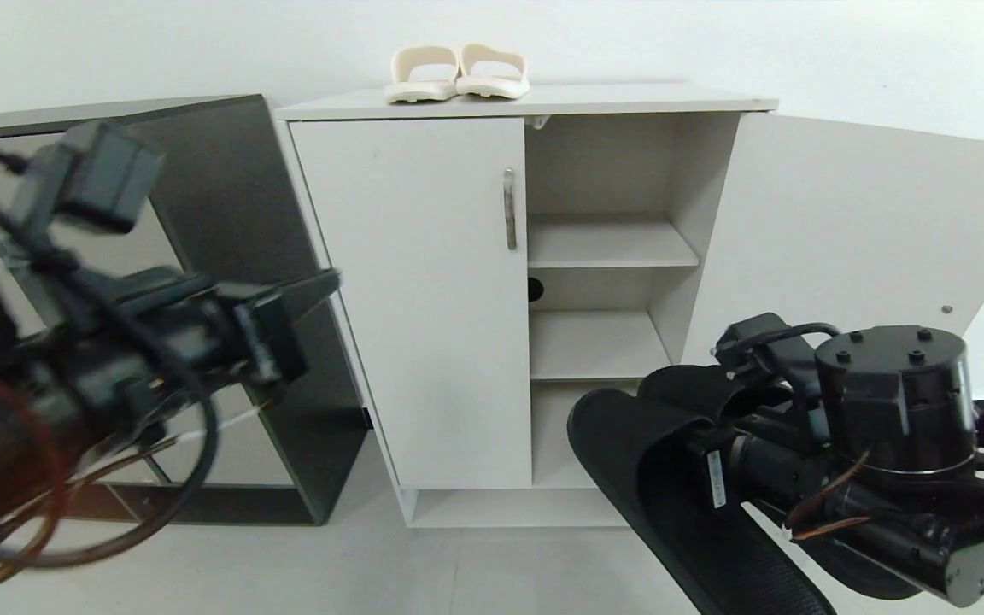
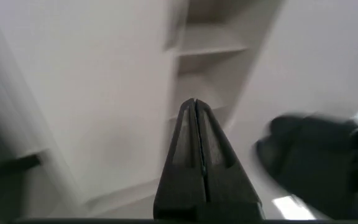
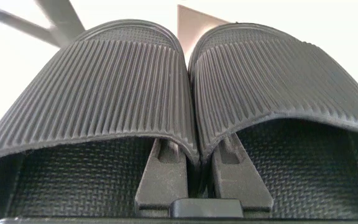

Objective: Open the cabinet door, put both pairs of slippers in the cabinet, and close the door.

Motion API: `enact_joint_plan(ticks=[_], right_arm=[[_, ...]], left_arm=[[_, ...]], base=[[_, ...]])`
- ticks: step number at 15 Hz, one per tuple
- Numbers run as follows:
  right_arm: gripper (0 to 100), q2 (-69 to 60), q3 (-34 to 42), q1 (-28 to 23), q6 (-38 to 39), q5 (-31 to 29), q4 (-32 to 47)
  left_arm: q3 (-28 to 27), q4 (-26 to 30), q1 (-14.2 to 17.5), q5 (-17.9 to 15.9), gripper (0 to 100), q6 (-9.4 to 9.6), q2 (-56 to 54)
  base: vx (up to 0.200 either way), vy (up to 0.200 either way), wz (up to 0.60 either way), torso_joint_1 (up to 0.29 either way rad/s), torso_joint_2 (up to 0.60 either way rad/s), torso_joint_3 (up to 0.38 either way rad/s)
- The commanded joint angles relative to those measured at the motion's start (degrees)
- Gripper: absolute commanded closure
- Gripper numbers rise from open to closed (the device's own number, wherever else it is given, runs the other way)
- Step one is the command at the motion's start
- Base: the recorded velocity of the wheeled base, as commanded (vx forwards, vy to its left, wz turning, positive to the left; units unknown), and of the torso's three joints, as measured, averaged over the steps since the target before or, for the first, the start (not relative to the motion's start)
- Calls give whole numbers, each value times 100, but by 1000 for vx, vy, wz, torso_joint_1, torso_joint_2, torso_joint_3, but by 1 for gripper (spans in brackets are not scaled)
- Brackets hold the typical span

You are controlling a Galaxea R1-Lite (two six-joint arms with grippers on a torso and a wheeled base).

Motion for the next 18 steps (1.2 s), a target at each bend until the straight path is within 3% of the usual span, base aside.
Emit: enact_joint_plan(ticks=[1, 2, 3, 4, 5, 6, 7, 8, 9, 10, 12, 14, 18], right_arm=[[100, 278, -65, -54, -3, -19, -1], [100, 269, -65, -54, -3, -28, -1], [100, 251, -65, -45, -11, -28, -1], [100, 251, -56, -45, -55, -28, -1], [100, 243, -38, -45, -73, -28, -1], [100, 216, -12, -37, -73, -28, -1], [100, 199, -12, -37, -73, -28, -1], [100, 172, -3, -28, -73, -28, -9], [100, 181, -3, -28, -73, -10, -18], [100, 225, 6, -28, -73, -19, -97], [100, 295, 50, -28, -73, -19, -317], [100, 418, 23, -19, -73, -36, -379], [100, 831, -91, 157, -11, -195, -765]], left_arm=[[2555, 404, 997, 1348, 100, 471, -3390], [2976, 808, 1569, 1533, 100, 445, -4199], [3319, 1520, 2456, 1533, 100, 436, -5087], [3513, 2276, 3045, 1339, 100, 480, -5878], [3592, 2944, 3177, 768, 100, 656, -6598], [3609, 3489, 3160, 100, 100, 893, -7117], [3653, 3550, 3151, -67, 100, 937, -7117], [3838, 3199, 3142, -489, 100, 928, -7117], [3987, 2961, 3133, -1297, 100, 910, -7117], [4040, 3049, 3116, -1447, 100, 972, -7082], [4040, 3049, 3116, -1324, 100, 946, -7108], [4040, 3058, 3116, -1289, 100, 779, -7108], [4040, 3058, 3116, -1262, 100, 770, -7108]], base=[[0, 0, 0, 0, 0, 0], [0, 0, 0, 0, 0, 0], [0, 0, 0, 0, 0, 0], [0, 0, 0, 0, 0, 0], [0, 0, 0, 0, 0, 0], [0, 0, 0, 0, 0, 0], [0, 0, 0, 0, 0, 0], [0, 0, 0, 0, 0, 0], [0, 0, 0, 0, 0, 0], [0, 0, 0, 0, 0, 0], [0, 0, 0, 0, 0, 0], [0, 0, 0, 0, 0, 0], [0, 0, 0, 0, 0, 0]])
